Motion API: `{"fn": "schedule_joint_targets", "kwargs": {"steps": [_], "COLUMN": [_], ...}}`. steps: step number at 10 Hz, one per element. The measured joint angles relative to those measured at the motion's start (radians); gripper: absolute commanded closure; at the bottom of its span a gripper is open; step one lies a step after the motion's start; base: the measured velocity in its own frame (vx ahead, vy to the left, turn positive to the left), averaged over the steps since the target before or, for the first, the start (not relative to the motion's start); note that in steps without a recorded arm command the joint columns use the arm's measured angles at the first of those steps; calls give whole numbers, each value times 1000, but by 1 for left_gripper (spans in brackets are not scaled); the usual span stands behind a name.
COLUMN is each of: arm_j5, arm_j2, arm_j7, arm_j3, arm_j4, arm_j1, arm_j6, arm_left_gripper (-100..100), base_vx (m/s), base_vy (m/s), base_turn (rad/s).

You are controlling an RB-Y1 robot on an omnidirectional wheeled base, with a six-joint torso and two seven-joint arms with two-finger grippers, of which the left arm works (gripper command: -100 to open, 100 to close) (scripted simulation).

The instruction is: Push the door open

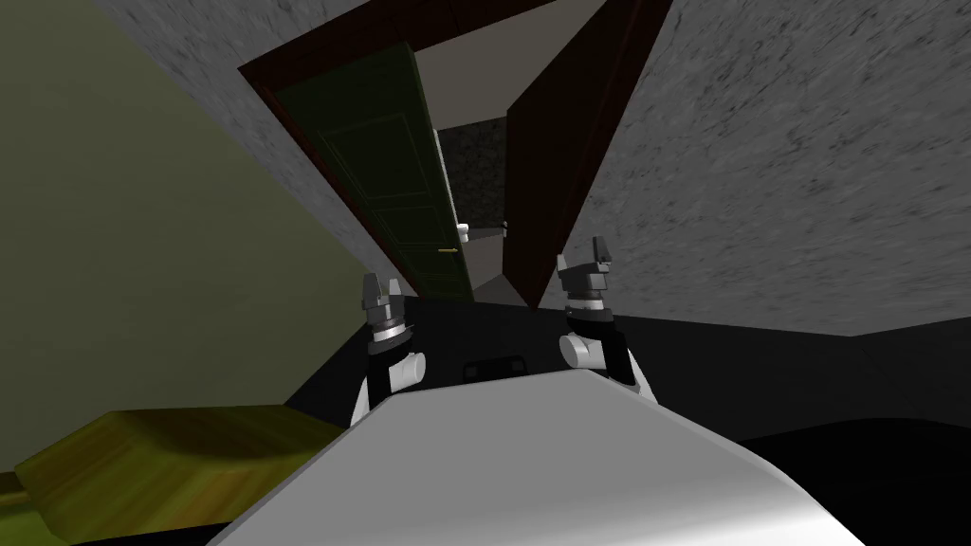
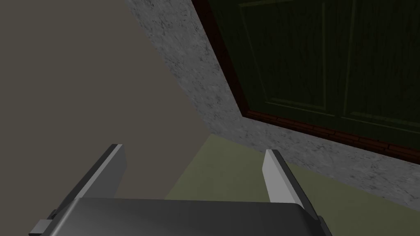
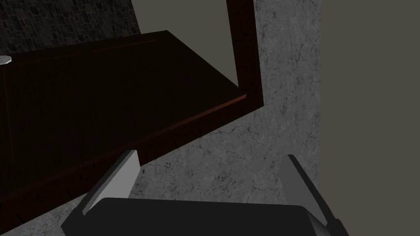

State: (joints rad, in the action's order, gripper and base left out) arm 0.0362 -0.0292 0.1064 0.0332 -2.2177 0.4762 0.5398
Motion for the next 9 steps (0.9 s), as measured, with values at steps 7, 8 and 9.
{"fn": "schedule_joint_targets", "kwargs": {"steps": [7, 8, 9], "arm_j5": [-8, -8, -9], "arm_j2": [30, 32, 35], "arm_j7": [-19, -22, -24], "arm_j3": [-7, -13, -14], "arm_j4": [182, 207, 224], "arm_j1": [-116, -132, -141], "arm_j6": [-10, -15, -15], "arm_left_gripper": [-100, -100, -100], "base_vx": [76, 60, 59], "base_vy": [66, 40, 31], "base_turn": [-9, -8, -5]}}
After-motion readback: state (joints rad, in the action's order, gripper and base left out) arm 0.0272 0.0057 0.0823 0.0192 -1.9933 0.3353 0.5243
